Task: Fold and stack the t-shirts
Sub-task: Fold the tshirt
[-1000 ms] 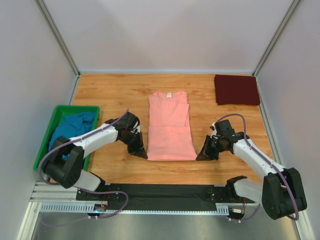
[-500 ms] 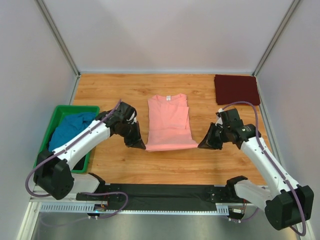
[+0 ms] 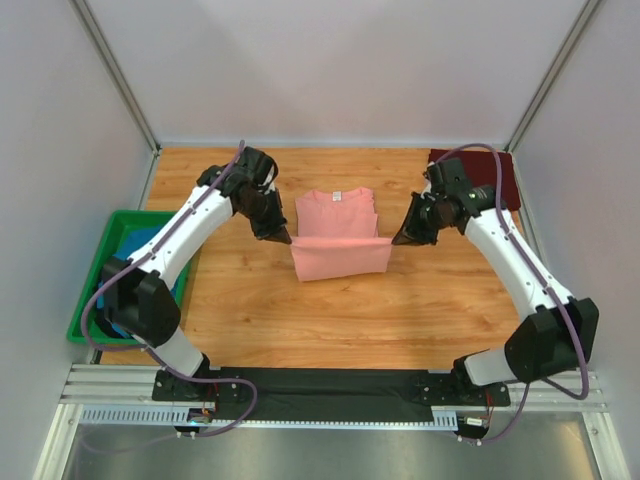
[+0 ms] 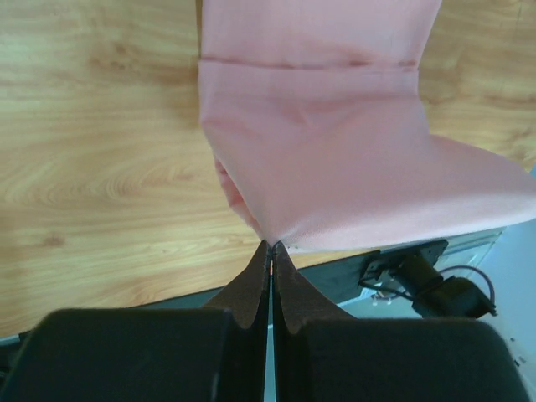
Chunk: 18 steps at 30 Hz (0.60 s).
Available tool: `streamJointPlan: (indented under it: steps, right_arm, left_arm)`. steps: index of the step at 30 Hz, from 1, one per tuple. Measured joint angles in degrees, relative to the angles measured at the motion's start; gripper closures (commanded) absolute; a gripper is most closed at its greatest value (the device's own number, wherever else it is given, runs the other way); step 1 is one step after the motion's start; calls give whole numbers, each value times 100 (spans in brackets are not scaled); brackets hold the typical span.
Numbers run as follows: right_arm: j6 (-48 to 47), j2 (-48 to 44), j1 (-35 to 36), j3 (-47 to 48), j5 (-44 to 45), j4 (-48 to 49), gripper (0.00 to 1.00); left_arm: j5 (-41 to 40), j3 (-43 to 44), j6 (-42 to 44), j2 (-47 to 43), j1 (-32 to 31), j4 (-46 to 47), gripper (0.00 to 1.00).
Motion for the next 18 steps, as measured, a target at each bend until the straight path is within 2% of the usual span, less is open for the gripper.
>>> streamJointPlan:
  steps: [12, 18]
  right_arm:
    - [-446, 2092, -302, 2494, 107, 15, 100]
    - [-490, 2820, -352, 3213, 76, 221, 100]
  left_arm:
    - [44, 2420, 280, 1738, 557, -199, 100]
    - [234, 3077, 289, 2490, 868, -28, 100]
